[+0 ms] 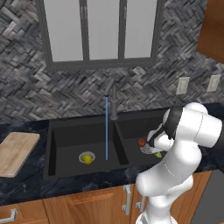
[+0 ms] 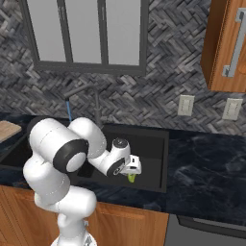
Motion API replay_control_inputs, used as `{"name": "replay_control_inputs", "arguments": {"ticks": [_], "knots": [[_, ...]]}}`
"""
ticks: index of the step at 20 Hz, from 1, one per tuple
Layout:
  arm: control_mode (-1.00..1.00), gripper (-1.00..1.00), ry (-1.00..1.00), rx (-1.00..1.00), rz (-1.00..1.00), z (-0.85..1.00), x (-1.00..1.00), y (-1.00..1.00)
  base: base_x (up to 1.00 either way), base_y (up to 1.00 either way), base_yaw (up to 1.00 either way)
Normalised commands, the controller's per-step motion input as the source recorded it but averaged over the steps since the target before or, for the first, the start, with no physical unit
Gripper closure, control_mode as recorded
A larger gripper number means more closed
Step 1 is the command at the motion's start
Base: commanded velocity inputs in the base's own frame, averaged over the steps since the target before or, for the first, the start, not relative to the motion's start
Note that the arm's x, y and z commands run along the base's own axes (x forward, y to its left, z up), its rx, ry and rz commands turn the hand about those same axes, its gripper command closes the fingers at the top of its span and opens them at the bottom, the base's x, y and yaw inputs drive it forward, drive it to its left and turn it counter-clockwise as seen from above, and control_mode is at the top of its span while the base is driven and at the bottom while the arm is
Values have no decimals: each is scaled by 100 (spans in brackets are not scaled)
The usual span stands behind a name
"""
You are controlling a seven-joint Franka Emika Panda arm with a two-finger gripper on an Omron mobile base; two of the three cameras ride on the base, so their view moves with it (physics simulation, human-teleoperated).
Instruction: Pick the mango, apple, pear from the sink and place them on the cutting board to airdry. Then turn off the sink faucet.
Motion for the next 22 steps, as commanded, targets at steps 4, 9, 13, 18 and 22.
{"name": "replay_control_inputs", "arguments": {"ticks": [4,9,13,18,22], "knots": [[-100,-100,0,0,0,-14,17,-3,0,0,0],[-100,-100,0,0,0,-14,21,0,0,0,0],[-100,-100,0,0,0,-16,20,0,0,0,0],[-100,-100,0,2,0,-18,15,-9,0,0,0],[-100,-100,0,2,0,-21,13,-11,0,0,0]]}}
